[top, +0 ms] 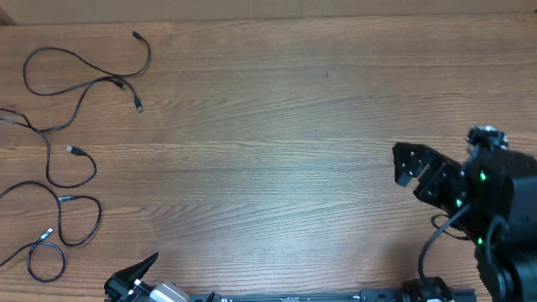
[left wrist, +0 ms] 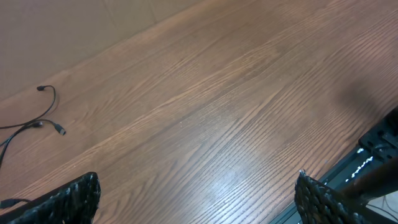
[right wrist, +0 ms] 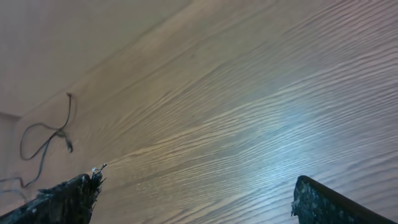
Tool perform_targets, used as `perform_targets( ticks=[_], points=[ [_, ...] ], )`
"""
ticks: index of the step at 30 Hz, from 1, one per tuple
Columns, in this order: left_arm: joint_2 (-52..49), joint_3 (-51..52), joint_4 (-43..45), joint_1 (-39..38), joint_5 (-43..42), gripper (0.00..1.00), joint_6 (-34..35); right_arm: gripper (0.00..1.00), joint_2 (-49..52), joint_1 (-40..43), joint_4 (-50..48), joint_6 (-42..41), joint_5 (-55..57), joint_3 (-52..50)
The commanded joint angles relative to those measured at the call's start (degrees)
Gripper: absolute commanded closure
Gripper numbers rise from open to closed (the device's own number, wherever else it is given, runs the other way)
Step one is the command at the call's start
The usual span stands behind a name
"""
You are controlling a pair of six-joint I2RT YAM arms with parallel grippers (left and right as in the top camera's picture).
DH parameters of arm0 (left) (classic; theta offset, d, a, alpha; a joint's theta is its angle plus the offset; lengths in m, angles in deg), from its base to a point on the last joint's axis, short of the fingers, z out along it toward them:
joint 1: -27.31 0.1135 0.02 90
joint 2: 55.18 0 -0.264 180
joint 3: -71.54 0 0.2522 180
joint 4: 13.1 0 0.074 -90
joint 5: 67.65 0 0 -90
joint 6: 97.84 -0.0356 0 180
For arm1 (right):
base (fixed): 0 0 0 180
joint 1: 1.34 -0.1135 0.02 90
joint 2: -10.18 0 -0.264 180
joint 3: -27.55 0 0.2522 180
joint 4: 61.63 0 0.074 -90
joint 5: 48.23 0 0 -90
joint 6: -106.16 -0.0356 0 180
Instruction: Untangle cables
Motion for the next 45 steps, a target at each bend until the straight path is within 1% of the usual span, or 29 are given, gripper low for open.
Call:
perform_targets(
  ticks=[1, 7, 10, 14, 27, 32, 38, 45],
  points=[
    [0.3, -0.7, -0.1, -0.2, -0.7, 0.01, 0.2, 0.0, 0.2, 0.1, -0.2, 0.4, 2.5, 0.4],
    [0.3, -0.7, -0.1, -0.2, -0.7, 0.0, 0.2, 0.0, 0.5, 0.1, -1.4, 0.4, 2.5, 0.4],
    [0.3, -0.7, -0.1, -0.2, -0.7, 0.0, 0.2, 0.0, 0.5, 0.1, -3.6, 0.4, 2.3, 0.4],
    [0.3, -0.7, -0.1, -0.2, -0.7, 0.0, 0.2, 0.0, 0.5, 0.1, -3.5, 0.5, 2.5, 0.4],
    [0.3, -0.7, -0.1, -0.2, -0.7, 0.0, 0.2, 0.0, -0.4, 0.1, -2.3, 0.4, 12.4, 0.4],
    [0.3, -0.7, -0.1, -0.2, -0.7, 0.0, 0.2, 0.0, -2.6, 0.1, -2.3, 0.5, 14.3, 0.4],
    [0.3, -0.7, -0.1, -0.2, -0.7, 0.0, 0.2, 0.0, -7.1, 0.1, -2.2, 4.9, 14.3, 0.3],
    [0.3, -0.7, -0.1, -0.2, -0.7, 0.0, 0.2, 0.0, -13.0, 0.1, 0.1, 6.9, 14.3, 0.1]
  ],
)
